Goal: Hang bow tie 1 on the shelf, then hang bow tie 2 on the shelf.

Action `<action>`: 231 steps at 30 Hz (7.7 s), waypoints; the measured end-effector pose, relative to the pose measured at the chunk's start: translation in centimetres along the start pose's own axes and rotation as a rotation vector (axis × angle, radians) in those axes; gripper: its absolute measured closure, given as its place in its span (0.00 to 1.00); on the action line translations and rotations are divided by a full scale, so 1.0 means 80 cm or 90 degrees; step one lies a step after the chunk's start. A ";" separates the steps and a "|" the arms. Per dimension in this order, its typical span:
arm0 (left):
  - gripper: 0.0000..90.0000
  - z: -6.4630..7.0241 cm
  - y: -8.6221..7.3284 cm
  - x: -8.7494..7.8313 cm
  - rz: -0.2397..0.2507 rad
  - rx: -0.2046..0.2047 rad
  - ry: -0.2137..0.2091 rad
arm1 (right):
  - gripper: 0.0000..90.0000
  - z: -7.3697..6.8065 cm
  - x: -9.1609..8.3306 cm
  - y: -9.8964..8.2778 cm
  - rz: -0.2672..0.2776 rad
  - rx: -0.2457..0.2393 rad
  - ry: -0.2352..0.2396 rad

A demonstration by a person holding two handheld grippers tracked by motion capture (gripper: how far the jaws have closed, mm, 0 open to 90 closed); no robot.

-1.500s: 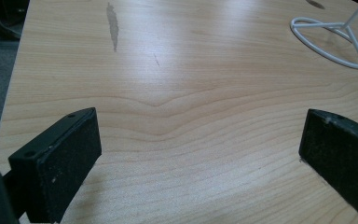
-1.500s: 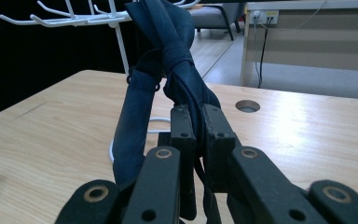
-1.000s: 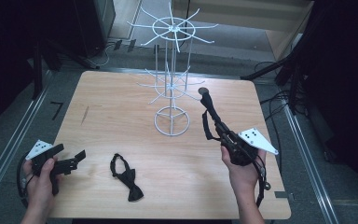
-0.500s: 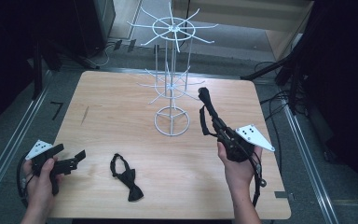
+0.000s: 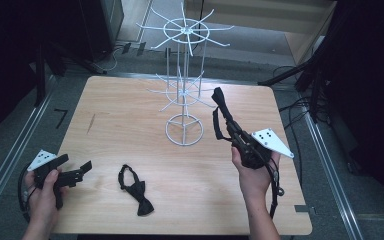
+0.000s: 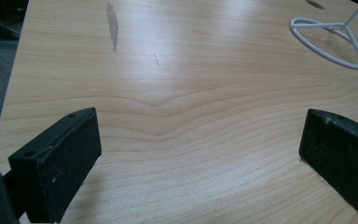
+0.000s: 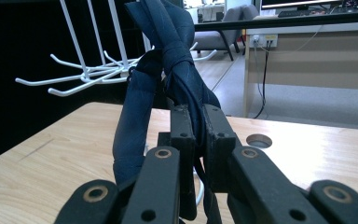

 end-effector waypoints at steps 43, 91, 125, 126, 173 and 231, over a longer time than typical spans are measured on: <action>0.00 0.000 0.000 0.000 0.000 -0.001 -0.002 | 0.95 -0.002 0.039 0.014 0.007 0.046 0.012; 0.00 0.000 0.000 0.001 -0.001 -0.001 -0.003 | 0.94 -0.023 0.095 -0.019 -0.038 0.100 0.031; 0.00 0.000 0.001 0.000 0.000 -0.003 -0.004 | 0.60 -0.040 0.093 -0.053 -0.067 0.093 0.072; 0.00 -0.001 0.001 0.001 0.000 -0.003 -0.003 | 0.59 -0.041 0.091 -0.053 -0.067 0.091 0.075; 0.00 0.000 0.000 0.001 -0.002 -0.002 -0.001 | 0.54 -0.107 0.033 -0.095 -0.077 0.023 0.128; 0.00 0.000 0.002 0.003 -0.005 -0.008 -0.006 | 0.53 -0.249 0.038 -0.140 -0.157 -0.013 0.291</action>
Point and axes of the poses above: each handheld gripper's, and its own axes: x roughly forward along the jaws, y roughly out of its top, z roughly to its right, the point moved 9 cm from there along x, roughly forward along the jaws, and after that the axes turned 15 degrees about -x, right-handed, at the moved point
